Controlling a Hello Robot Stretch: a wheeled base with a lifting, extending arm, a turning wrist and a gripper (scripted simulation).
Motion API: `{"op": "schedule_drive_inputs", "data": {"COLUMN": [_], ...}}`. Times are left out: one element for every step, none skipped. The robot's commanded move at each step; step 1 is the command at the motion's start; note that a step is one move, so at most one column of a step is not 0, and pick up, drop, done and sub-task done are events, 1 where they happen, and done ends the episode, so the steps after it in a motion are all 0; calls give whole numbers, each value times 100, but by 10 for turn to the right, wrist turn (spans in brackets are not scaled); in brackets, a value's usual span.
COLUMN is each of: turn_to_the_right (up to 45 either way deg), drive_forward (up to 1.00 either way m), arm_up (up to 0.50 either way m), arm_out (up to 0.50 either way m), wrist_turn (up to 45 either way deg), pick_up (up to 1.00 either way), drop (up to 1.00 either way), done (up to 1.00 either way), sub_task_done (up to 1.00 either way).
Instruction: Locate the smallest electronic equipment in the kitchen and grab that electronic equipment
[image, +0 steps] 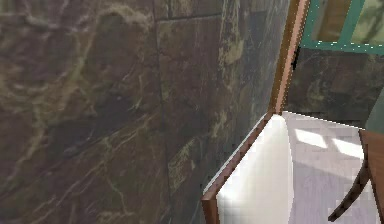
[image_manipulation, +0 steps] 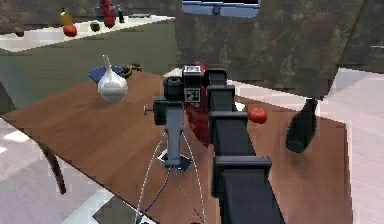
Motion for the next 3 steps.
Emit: {"op": "schedule_drive_inputs", "data": {"turn_to_the_right": [0, 0, 0], "drive_forward": [0, 0, 0], "arm_up": [0, 0, 0], "arm_out": [0, 0, 0], "wrist_turn": [450, 450, 450], "pick_up": [0, 0, 0], "drop": [0, 0, 0], "done": [0, 0, 0], "sub_task_done": [0, 0, 0]}}
